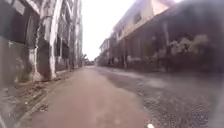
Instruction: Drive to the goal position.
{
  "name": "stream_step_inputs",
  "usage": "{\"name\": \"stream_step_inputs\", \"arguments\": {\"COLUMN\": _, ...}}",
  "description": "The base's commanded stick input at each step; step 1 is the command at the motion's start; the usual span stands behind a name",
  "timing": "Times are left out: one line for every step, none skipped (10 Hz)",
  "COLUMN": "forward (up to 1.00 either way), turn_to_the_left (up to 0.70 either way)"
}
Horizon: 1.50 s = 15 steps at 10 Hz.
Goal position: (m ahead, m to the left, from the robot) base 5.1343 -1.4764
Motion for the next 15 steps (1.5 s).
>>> {"name": "stream_step_inputs", "arguments": {"forward": 0.85, "turn_to_the_left": 0.02}}
{"name": "stream_step_inputs", "arguments": {"forward": 0.85, "turn_to_the_left": 0.0}}
{"name": "stream_step_inputs", "arguments": {"forward": 0.85, "turn_to_the_left": 0.0}}
{"name": "stream_step_inputs", "arguments": {"forward": 0.85, "turn_to_the_left": 0.0}}
{"name": "stream_step_inputs", "arguments": {"forward": 0.85, "turn_to_the_left": 0.34}}
{"name": "stream_step_inputs", "arguments": {"forward": 0.85, "turn_to_the_left": 0.34}}
{"name": "stream_step_inputs", "arguments": {"forward": 0.85, "turn_to_the_left": 0.19}}
{"name": "stream_step_inputs", "arguments": {"forward": 0.85, "turn_to_the_left": 0.0}}
{"name": "stream_step_inputs", "arguments": {"forward": 0.85, "turn_to_the_left": 0.0}}
{"name": "stream_step_inputs", "arguments": {"forward": 0.85, "turn_to_the_left": 0.0}}
{"name": "stream_step_inputs", "arguments": {"forward": 0.85, "turn_to_the_left": 0.0}}
{"name": "stream_step_inputs", "arguments": {"forward": 0.85, "turn_to_the_left": 0.0}}
{"name": "stream_step_inputs", "arguments": {"forward": 0.85, "turn_to_the_left": 0.0}}
{"name": "stream_step_inputs", "arguments": {"forward": 0.89, "turn_to_the_left": 0.0}}
{"name": "stream_step_inputs", "arguments": {"forward": 0.97, "turn_to_the_left": 0.0}}
